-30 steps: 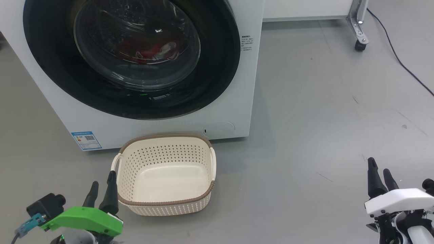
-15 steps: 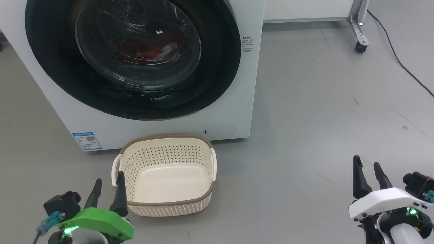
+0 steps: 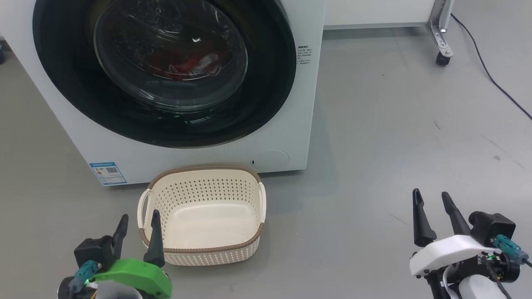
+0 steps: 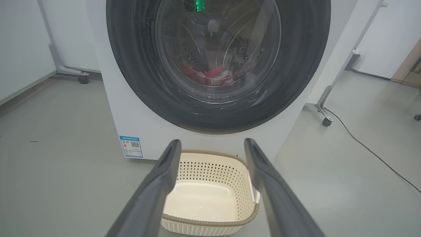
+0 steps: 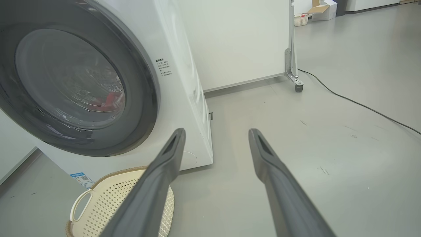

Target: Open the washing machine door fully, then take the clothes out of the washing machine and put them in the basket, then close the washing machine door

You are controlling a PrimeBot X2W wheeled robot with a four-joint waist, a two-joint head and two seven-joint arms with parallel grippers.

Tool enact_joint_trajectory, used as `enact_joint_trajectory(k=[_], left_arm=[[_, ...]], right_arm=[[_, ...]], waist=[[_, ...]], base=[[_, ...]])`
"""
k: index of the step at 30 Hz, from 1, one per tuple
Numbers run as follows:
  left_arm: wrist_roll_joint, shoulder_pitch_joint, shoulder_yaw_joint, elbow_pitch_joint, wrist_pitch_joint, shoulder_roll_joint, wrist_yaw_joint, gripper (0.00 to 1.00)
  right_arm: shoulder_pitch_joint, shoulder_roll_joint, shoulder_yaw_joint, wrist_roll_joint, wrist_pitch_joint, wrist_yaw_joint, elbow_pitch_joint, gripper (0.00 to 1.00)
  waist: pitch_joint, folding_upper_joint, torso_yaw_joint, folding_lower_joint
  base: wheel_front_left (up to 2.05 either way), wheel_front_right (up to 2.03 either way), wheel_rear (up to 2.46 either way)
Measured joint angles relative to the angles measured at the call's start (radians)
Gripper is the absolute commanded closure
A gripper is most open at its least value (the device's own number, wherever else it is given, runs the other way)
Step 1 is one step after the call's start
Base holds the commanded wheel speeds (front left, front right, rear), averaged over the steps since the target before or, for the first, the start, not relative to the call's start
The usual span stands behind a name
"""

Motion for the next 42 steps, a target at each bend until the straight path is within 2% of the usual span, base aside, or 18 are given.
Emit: enact_joint_trajectory(k=[8, 23, 42], left_arm=[[0.125, 0.000, -0.020, 0.002, -0.033, 0.000, 0.027, 0.00], [0.288, 0.000, -0.040, 0.022, -0.079, -0.002, 0.053, 0.00], [0.289, 0.000, -0.017, 0.052, -0.079, -0.025, 0.053, 0.00]], right_arm=[[0.018, 0.002, 0.024, -0.117, -0.032, -0.010, -0.012, 0.00], [0.037, 0.019, 0.047, -0.282, -0.076, -0.037, -0.023, 0.00], [0.059, 0.062, 0.005, -0.286, -0.077, -0.047, -0.024, 0.00]], waist=[[-0.003, 0.0000, 0.002, 0.0000], [-0.005, 0.0000, -0.001, 0.0000], [-0.009, 0.0000, -0.003, 0.0000]], base=[[0.00, 0.00, 0.00], [0.00, 0.00, 0.00], [0.00, 0.00, 0.00]])
